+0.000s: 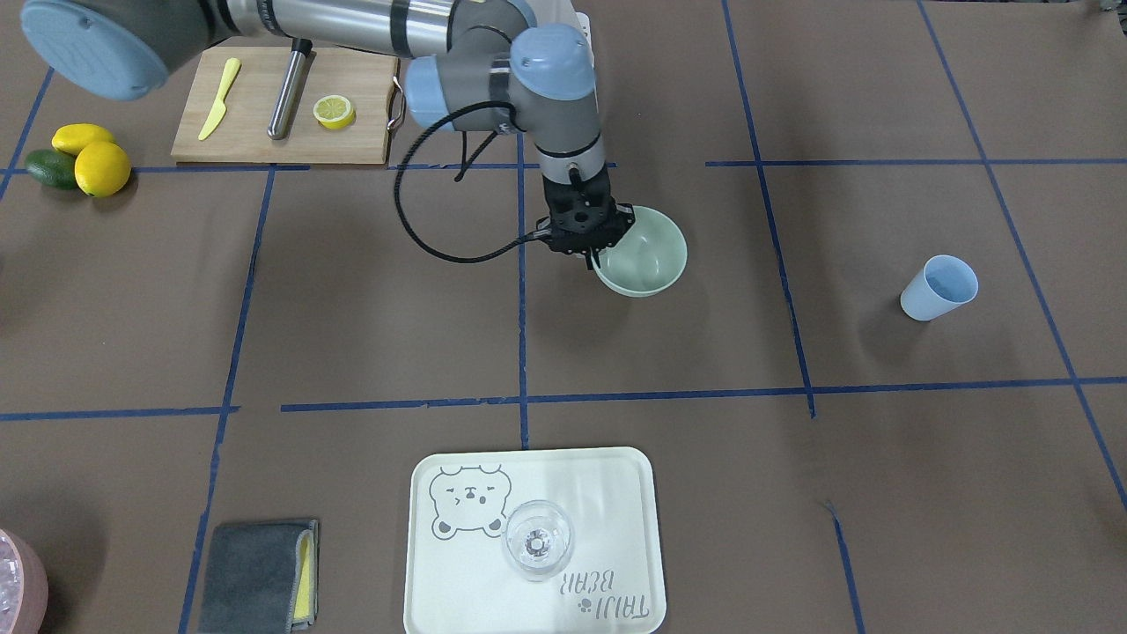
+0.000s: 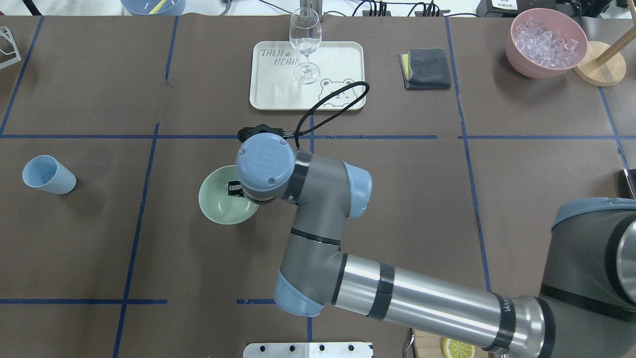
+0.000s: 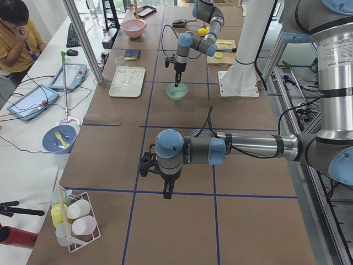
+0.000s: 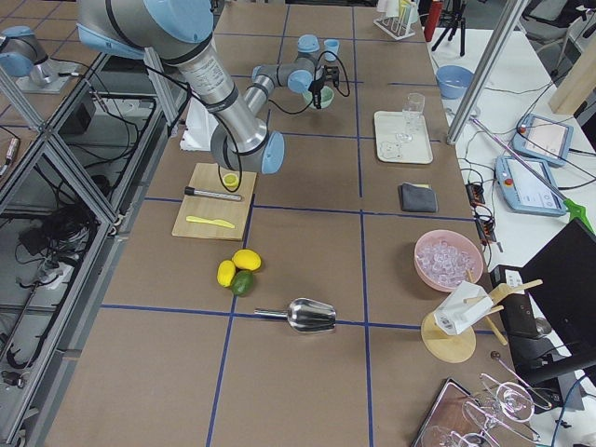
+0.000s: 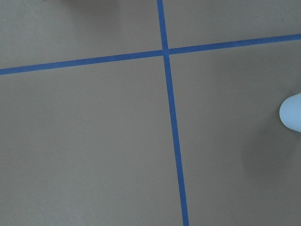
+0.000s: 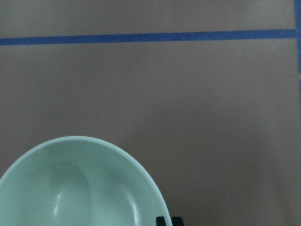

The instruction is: Pour ice into bowl

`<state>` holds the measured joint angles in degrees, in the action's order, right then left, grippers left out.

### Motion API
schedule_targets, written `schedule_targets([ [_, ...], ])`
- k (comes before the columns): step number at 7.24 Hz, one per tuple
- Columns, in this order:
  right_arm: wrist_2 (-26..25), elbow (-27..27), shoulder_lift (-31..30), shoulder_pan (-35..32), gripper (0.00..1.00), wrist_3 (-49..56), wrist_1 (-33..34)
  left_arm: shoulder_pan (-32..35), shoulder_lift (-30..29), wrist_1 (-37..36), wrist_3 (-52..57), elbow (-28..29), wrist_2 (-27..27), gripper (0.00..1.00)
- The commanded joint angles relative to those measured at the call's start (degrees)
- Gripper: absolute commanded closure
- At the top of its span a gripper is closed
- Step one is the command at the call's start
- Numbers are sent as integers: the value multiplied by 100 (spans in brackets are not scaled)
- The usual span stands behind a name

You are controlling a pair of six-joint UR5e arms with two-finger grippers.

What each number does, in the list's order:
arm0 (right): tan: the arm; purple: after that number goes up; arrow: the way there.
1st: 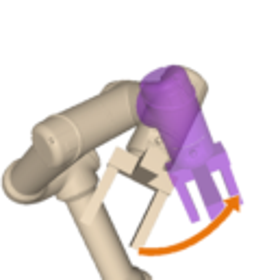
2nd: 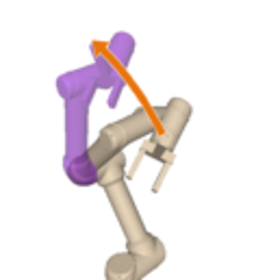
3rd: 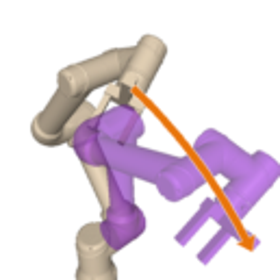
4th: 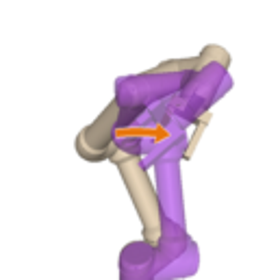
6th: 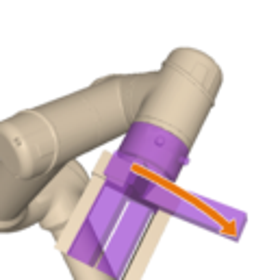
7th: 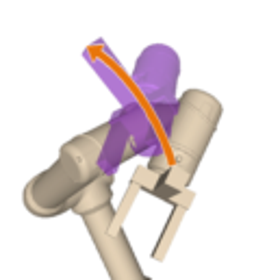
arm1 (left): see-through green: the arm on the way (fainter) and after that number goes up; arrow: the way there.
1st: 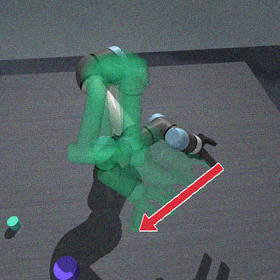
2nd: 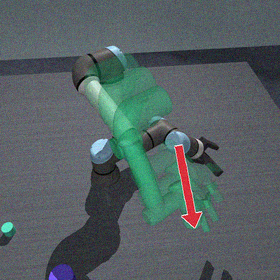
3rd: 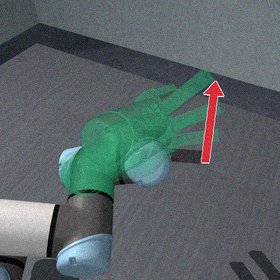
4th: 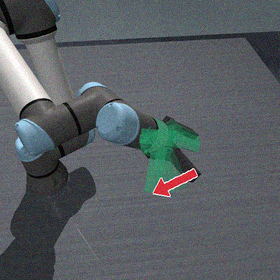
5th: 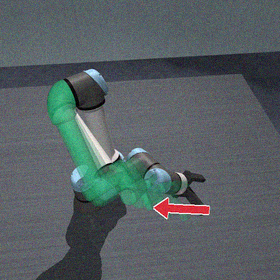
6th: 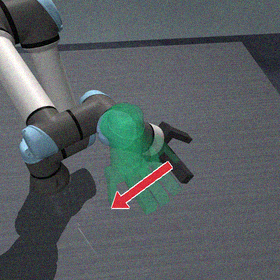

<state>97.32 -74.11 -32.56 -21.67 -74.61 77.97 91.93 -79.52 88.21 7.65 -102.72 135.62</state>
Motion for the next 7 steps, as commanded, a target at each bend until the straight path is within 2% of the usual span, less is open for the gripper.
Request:
schedule_targets([
  [1,-178,547,434,180,100,-289,8,0,15,-5,0,33,0,0],
  [2,-187,555,435,180,72,-299,8,0,24,-5,0,42,0,0],
  [3,-205,547,435,172,1,-299,17,0,24,-14,0,50,0,0],
  [5,-109,198,374,-160,0,-160,148,-9,24,-5,-9,59,0,0],
  [6,162,-266,234,-484,0,241,697,0,6,3,-9,51,0,0],
  [7,756,-1167,-455,-984,0,881,972,-9,-46,12,-9,42,0,0],
])
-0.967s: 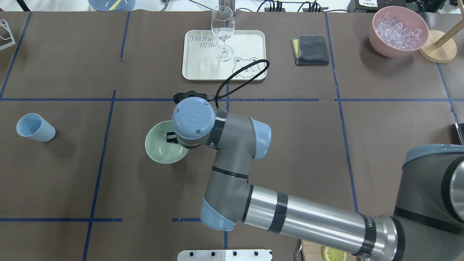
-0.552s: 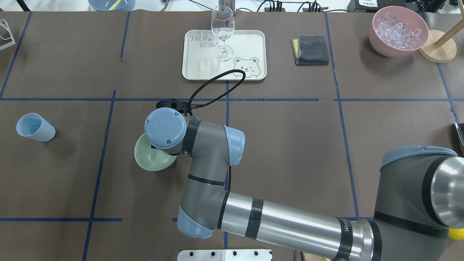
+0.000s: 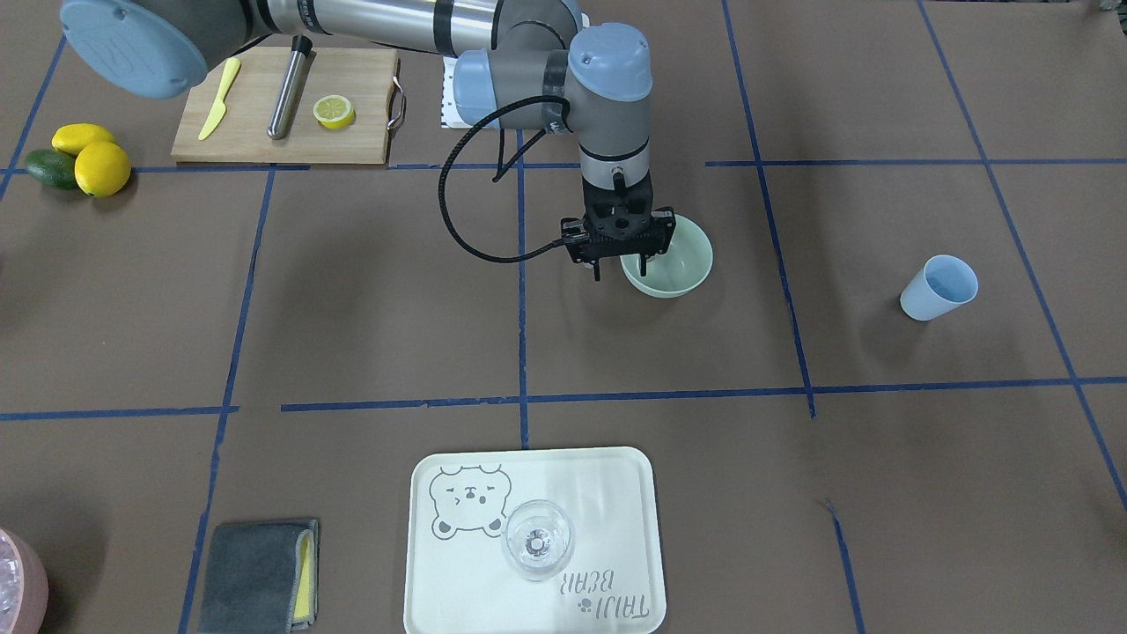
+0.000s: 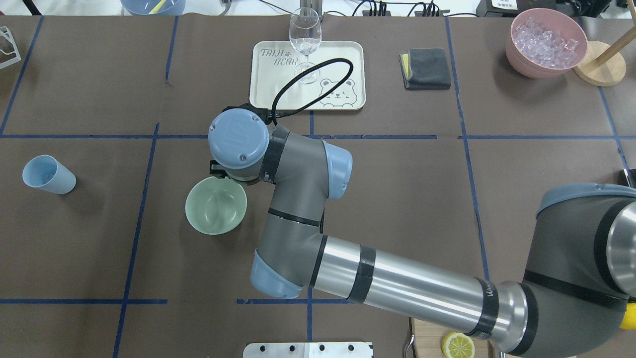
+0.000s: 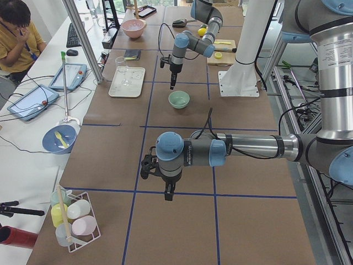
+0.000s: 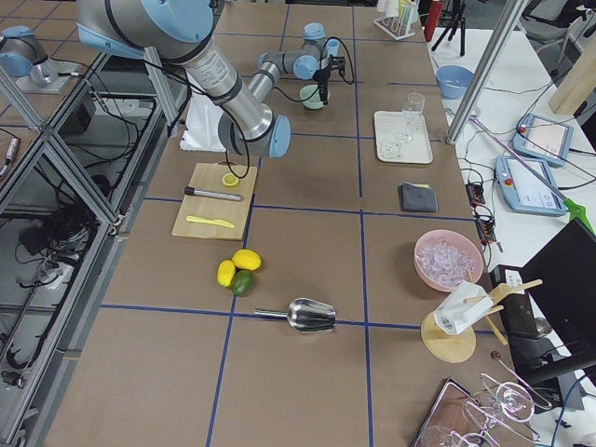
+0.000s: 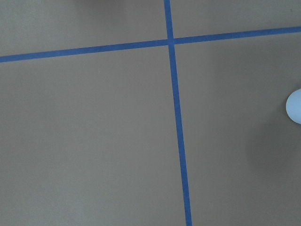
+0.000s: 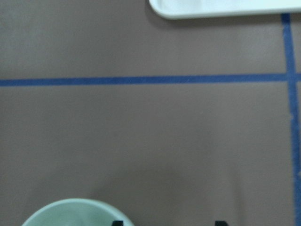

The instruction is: Pour ice into bowl

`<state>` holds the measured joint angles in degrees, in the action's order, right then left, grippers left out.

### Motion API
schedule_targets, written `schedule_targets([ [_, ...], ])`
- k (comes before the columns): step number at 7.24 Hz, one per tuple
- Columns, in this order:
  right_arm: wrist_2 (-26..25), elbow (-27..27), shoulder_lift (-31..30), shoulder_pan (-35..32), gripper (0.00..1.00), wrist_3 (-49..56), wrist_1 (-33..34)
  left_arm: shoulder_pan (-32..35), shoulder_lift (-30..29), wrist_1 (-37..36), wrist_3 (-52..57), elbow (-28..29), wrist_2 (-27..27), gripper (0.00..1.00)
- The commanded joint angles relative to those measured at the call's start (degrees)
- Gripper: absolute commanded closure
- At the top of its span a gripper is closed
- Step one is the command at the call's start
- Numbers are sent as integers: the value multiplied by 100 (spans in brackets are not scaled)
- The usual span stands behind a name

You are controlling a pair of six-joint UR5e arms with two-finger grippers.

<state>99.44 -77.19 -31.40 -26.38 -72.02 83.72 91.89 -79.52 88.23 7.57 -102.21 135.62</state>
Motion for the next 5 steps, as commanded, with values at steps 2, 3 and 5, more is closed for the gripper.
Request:
schedule_targets([
  [2,1608,-2251,-2161,-1697,0,2086,565,-5,-90,54,8,-79,-52,0],
  [3,2083,-2457,-2639,-2373,0,3165,671,-5,-90,254,-1,-79,-44,0],
  [5,2928,-2407,-3561,-3745,0,5423,690,-40,-186,650,-10,-27,-61,0],
])
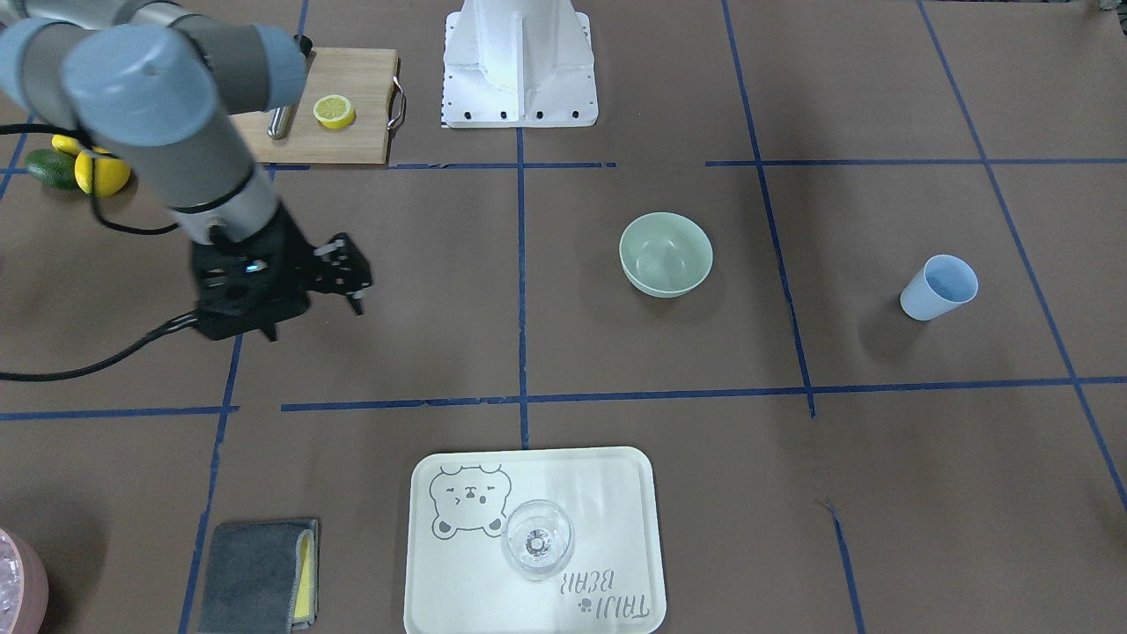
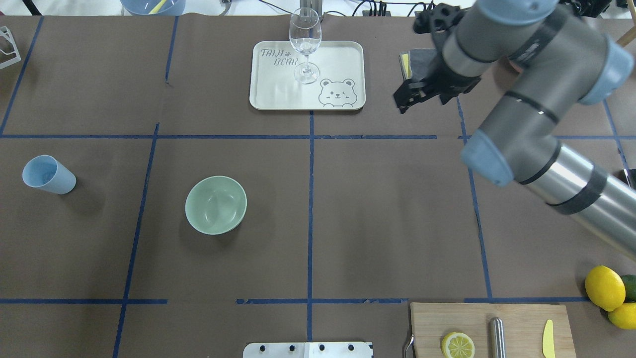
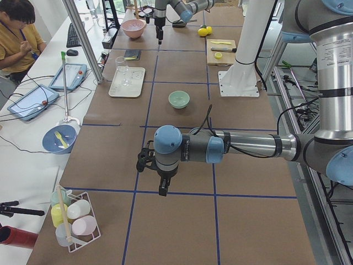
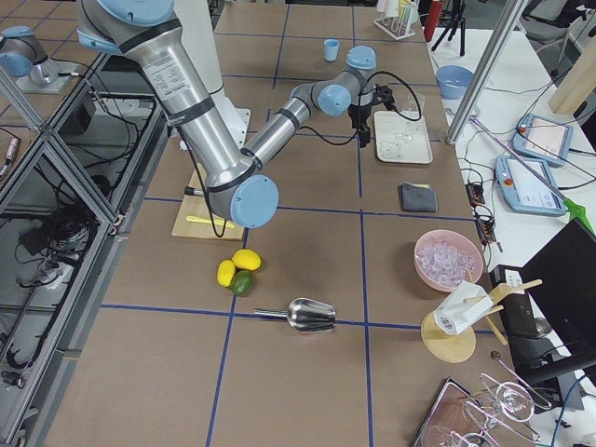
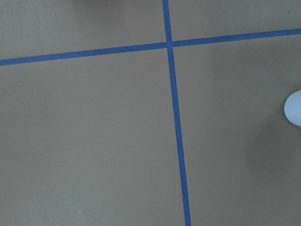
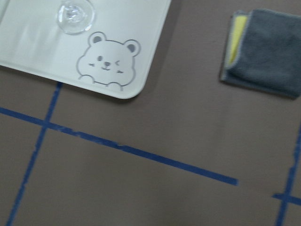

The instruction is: Pour ice into bowl

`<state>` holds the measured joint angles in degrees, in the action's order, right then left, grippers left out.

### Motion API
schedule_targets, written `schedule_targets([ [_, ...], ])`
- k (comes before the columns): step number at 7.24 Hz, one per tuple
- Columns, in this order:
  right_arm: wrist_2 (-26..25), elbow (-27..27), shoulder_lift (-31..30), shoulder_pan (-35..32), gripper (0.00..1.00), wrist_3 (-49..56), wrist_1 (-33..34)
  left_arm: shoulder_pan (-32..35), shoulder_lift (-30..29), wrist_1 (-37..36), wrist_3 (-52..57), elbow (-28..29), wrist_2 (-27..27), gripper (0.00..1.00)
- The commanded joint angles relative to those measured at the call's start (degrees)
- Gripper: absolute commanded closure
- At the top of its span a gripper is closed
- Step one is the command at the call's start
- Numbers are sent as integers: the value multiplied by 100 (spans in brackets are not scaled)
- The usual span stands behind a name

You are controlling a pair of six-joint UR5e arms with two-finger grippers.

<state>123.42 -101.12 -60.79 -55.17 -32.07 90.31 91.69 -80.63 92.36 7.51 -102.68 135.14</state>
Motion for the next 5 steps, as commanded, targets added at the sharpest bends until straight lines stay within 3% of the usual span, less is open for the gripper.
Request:
schedule_targets([
  [1,638,4,-1045,-1446,0,2371,195,-20,-136,360,14,2,-5,0],
  [3,657,83,-1714,-2466,0,4305,713,-20,-364,1567,-47,63,12,0],
  [5,727,66,-2486,-2928,0,4683,699,-28,-689,3464,-570,220,21,0],
])
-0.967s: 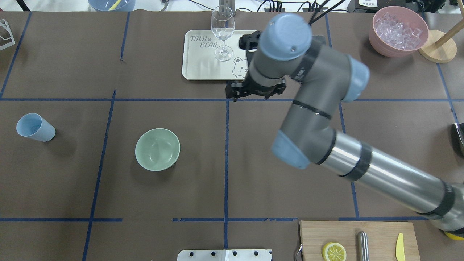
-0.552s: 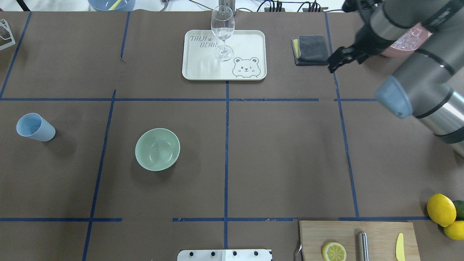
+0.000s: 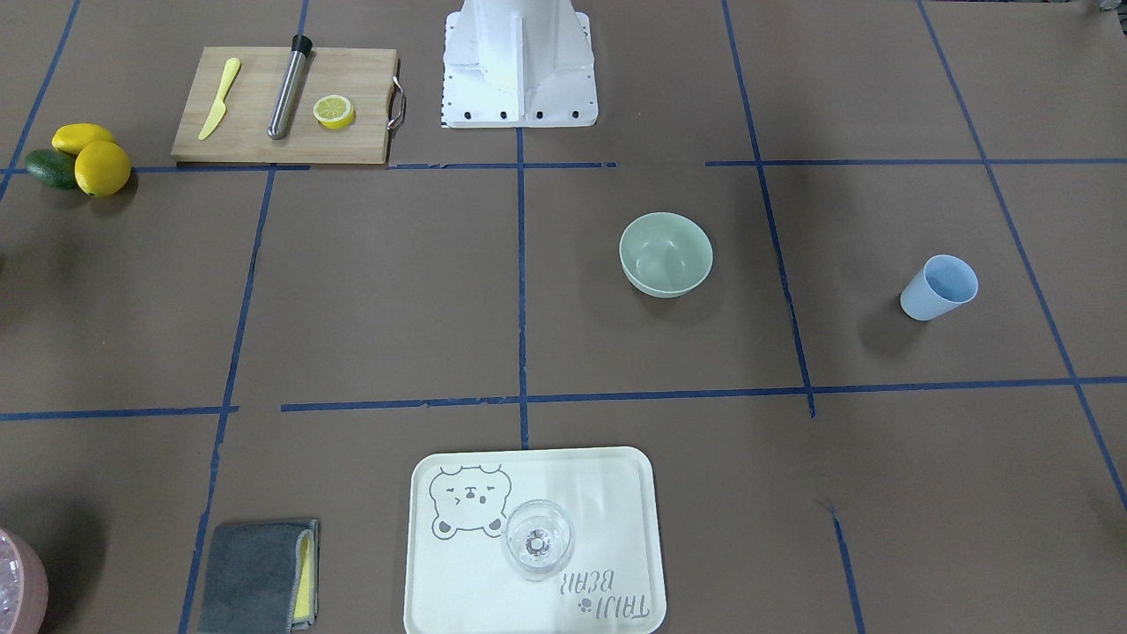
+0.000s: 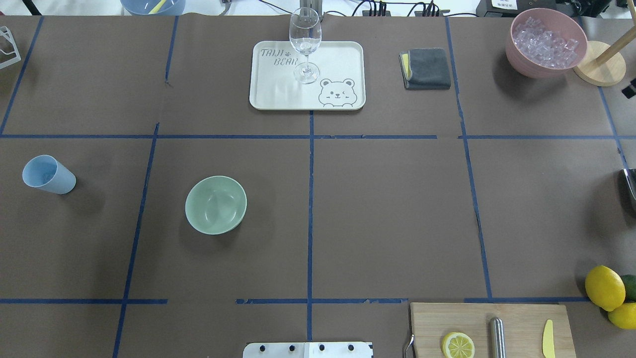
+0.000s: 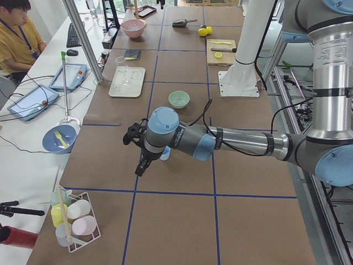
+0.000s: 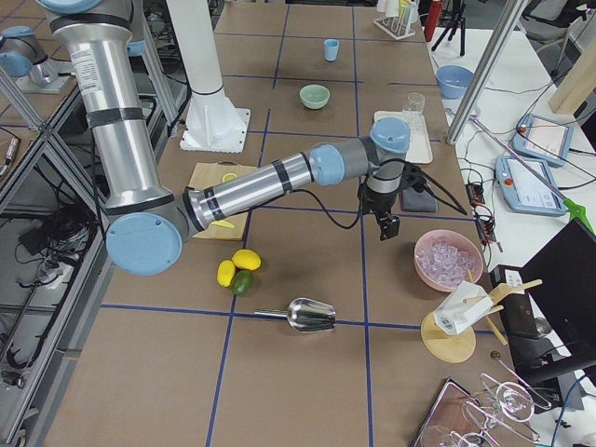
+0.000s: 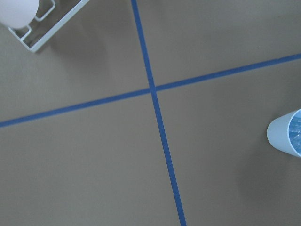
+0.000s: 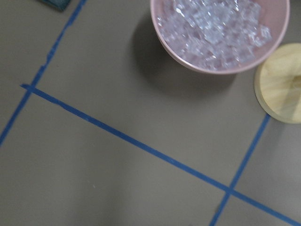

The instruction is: Pour ice into bowl

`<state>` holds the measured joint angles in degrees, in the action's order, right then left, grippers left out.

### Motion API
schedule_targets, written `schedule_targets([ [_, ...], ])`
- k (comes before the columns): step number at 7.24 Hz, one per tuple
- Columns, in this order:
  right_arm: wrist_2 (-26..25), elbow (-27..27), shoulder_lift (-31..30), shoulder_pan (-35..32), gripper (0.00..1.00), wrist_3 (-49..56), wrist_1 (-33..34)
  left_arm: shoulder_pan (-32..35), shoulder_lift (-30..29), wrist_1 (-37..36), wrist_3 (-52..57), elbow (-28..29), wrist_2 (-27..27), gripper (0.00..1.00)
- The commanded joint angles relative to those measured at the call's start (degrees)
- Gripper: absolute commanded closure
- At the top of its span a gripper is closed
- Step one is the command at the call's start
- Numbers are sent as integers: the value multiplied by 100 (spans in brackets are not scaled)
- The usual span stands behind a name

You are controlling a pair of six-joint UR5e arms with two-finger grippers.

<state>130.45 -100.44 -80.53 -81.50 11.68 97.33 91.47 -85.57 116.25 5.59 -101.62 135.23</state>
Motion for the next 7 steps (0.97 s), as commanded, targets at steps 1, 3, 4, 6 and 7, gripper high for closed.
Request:
schedule_targets([
  [1,33,-10,-752,-470,0,404,-186,-85,-249,1632,-1001,185,-5,0],
  [3,33,-10,-1000,-498,0,344,-276,-514,-163,2233,-1805,168,-83,0],
  [4,102,7,-991,-498,0,326,-276,-1056,-23,2574,-2033,82,-815,0],
  [6,191,7,-1018,-498,0,317,-276,-2076,468,3243,-3567,-77,-1636,0],
  [7,191,-2,-1035,-498,0,317,-276,-2672,1019,3333,-4296,-469,-2171,0],
])
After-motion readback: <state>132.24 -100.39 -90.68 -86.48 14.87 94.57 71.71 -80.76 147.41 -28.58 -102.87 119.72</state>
